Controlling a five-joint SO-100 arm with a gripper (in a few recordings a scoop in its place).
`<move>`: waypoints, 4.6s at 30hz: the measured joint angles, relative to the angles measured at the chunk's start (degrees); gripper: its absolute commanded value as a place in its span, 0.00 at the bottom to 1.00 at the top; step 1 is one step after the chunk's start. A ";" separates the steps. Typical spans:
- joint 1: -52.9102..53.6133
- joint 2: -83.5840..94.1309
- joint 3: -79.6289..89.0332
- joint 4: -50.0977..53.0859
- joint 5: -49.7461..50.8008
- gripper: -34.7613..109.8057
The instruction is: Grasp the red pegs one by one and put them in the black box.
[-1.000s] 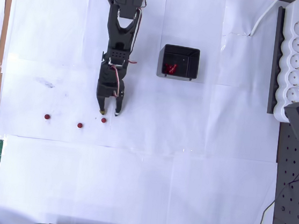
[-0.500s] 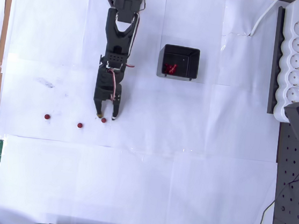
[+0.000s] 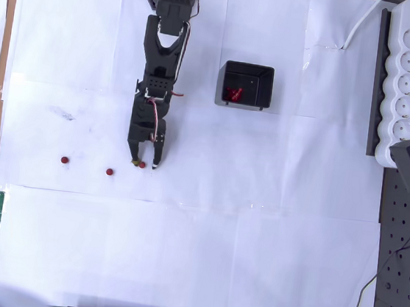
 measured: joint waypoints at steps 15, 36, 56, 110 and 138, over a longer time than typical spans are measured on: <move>0.00 -0.44 0.79 1.67 -0.35 0.24; -16.61 -41.04 27.60 96.06 -38.58 0.24; -46.49 -39.73 13.80 103.18 -57.13 0.24; 7.91 -10.90 -8.61 6.86 -0.53 0.37; 8.61 5.71 12.57 5.54 -1.49 0.36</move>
